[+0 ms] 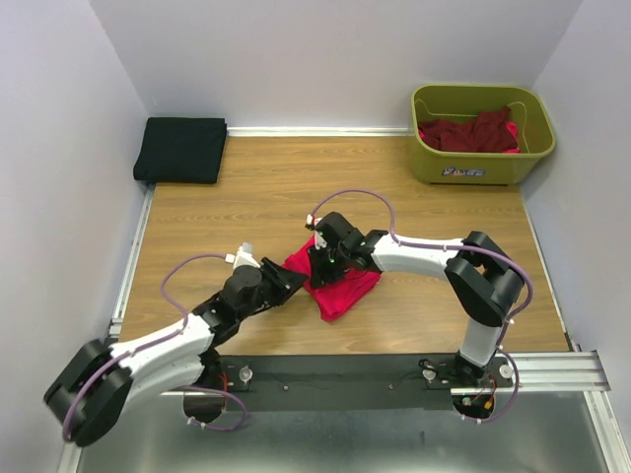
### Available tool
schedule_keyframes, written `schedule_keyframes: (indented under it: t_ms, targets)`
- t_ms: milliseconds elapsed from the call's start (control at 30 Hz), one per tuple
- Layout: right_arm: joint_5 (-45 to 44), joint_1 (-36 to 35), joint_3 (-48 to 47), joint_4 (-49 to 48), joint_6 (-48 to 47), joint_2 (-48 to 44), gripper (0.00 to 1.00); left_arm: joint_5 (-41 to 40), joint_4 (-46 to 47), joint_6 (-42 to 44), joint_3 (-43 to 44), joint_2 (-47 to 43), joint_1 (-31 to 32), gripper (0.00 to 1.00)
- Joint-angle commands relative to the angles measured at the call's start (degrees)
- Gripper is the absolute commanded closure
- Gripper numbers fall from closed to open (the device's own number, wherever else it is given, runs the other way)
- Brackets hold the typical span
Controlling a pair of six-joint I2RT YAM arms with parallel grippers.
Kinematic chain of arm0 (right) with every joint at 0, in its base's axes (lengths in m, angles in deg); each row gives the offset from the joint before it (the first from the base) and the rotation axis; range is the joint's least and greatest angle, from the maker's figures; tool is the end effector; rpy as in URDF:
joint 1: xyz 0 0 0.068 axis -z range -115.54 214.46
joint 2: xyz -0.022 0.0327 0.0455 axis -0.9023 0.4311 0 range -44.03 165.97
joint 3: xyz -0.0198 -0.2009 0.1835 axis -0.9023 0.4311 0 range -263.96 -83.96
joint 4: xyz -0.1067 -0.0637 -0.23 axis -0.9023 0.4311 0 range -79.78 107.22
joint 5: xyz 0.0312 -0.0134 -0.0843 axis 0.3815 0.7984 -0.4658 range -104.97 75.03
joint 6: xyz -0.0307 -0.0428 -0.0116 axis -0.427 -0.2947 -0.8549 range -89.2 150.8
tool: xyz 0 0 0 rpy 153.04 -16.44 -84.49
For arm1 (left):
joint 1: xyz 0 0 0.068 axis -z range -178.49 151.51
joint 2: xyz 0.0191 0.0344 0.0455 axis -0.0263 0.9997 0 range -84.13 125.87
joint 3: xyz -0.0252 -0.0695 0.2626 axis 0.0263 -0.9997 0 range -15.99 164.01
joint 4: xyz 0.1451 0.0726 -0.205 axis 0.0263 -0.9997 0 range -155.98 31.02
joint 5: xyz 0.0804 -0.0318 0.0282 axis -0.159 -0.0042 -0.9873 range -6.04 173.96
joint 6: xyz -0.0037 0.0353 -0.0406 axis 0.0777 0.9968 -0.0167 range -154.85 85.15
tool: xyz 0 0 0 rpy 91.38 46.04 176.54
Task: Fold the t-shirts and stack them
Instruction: Fold the tshirt
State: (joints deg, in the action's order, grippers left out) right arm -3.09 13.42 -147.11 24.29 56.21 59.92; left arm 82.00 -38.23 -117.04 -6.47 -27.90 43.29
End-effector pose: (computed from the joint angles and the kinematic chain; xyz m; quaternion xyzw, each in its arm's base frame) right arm 0.2274 0.2932 0.1661 -0.2408 0.9177 0.2633 0.1749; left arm 0.1376 -0.1214 0.1478 -0.3013 0.7924 -0.4613 0.2618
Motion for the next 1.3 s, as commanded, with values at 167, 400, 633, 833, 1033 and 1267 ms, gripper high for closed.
schedule_keyframes:
  t_ms: [167, 400, 633, 833, 1033, 1267]
  targets:
    - [-1.13, -0.46, -1.53, 1.92, -0.45, -7.43, 0.44, -10.52, -20.67, 1.94, 6.11, -13.78, 0.58, 0.54]
    - [-8.53, 2.08, -1.45, 8.96, -3.78, -15.87, 0.37, -13.16, -21.91, 8.71, 15.25, -7.99, 0.50, 0.55]
    - [3.66, 14.47, 3.30, 9.23, -5.36, -21.59, 0.45, -7.73, -12.94, 14.69, 19.22, 6.42, 0.41, 0.72]
    - [9.56, 20.10, 6.20, 7.83, -6.34, -21.15, 0.47, -5.43, -6.79, 12.85, 12.91, 15.04, -0.12, 0.83]
    - [17.83, 20.90, 6.55, 6.50, -6.42, -21.94, 0.50, -4.64, -2.21, 11.53, 7.44, 16.81, -1.00, 0.84]
    - [38.29, 17.66, 9.01, -1.76, -3.79, -19.30, 0.51, -4.90, -4.93, 12.67, 10.51, 14.27, -1.09, 0.84]
